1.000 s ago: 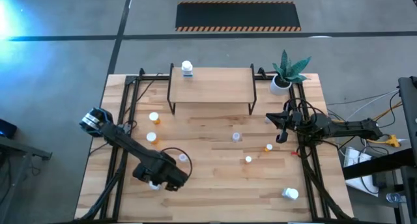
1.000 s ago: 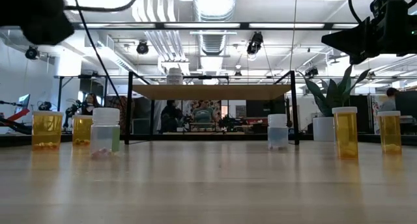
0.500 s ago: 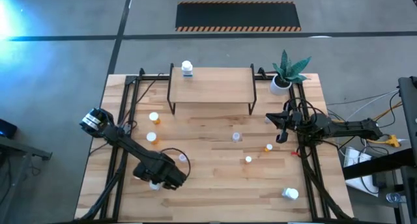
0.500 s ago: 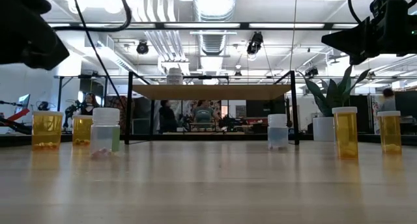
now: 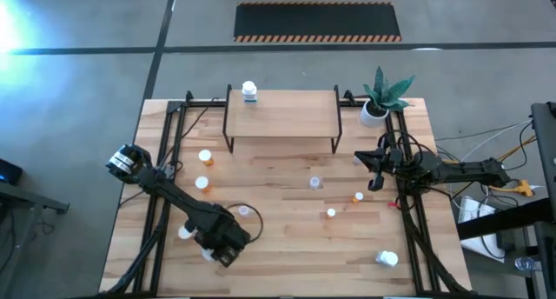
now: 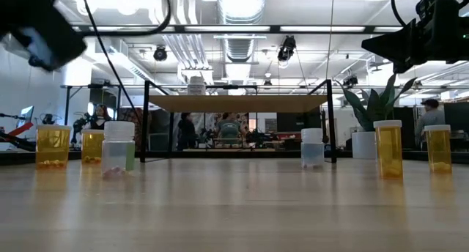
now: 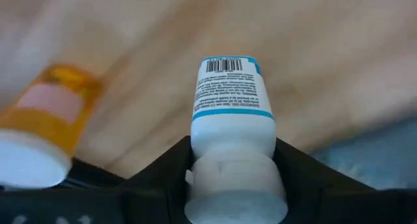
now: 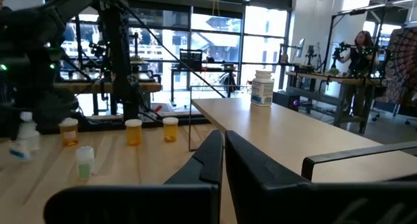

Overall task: Pick and place medicine bottles onto shelf by color
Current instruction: Put the left white pill bottle on the shelf aligned with the other white pill bottle

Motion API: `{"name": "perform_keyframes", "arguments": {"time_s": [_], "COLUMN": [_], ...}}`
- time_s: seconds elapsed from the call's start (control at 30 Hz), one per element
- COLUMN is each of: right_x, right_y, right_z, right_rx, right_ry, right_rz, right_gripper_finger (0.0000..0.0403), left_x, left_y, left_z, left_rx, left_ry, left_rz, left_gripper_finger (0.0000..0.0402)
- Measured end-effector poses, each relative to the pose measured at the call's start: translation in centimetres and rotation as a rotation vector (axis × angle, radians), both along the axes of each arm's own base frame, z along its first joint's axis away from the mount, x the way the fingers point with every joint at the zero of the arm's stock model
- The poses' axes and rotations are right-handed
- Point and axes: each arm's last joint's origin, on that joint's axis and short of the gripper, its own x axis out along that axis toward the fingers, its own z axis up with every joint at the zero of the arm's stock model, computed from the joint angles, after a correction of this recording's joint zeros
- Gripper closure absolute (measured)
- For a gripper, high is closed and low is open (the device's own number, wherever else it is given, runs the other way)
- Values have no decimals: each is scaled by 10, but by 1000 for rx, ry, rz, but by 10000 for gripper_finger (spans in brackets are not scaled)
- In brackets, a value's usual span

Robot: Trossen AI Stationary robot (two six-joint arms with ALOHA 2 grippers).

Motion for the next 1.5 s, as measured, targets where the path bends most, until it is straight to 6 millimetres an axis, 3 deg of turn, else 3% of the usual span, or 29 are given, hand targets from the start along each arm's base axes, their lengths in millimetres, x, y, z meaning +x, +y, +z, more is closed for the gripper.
{"name": "perform_keyframes", "arguments": {"time_s": [0.1, 0.27, 0.4, 0.5, 0.67, 0.9, 1.07, 1.3, 1.5], "right_x": [0, 0, 0, 0, 0, 0, 0, 0, 0], "right_y": [0, 0, 0, 0, 0, 0, 0, -1, -1], "right_z": [0, -1, -1, 0, 0, 0, 0, 0, 0], "right_rx": [-1, 0, 0, -1, -10, -10, 29, 69, 81], "right_ry": [0, 6, 6, -1, 2, 2, -9, -17, -20], "right_rz": [0, 0, 0, 0, -2, -2, 1, -16, -20], "right_gripper_finger": [394, 394, 394, 394, 394, 394, 394, 394, 394], "left_x": [2, 14, 30, 39, 43, 25, 19, 36, 49], "left_y": [12, 47, 81, 115, 178, 277, 324, 347, 354], "left_z": [19, 76, 126, 159, 188, 186, 179, 156, 136], "left_rx": [-39, -17, 77, 268, 580, 665, 687, 645, 582], "left_ry": [56, 72, -190, -414, -517, -387, -360, -337, -270], "left_rz": [-72, -125, -211, -359, -609, -798, -915, -1042, -1059], "left_gripper_finger": [254, 254, 254, 254, 254, 254, 254, 252, 212]}}
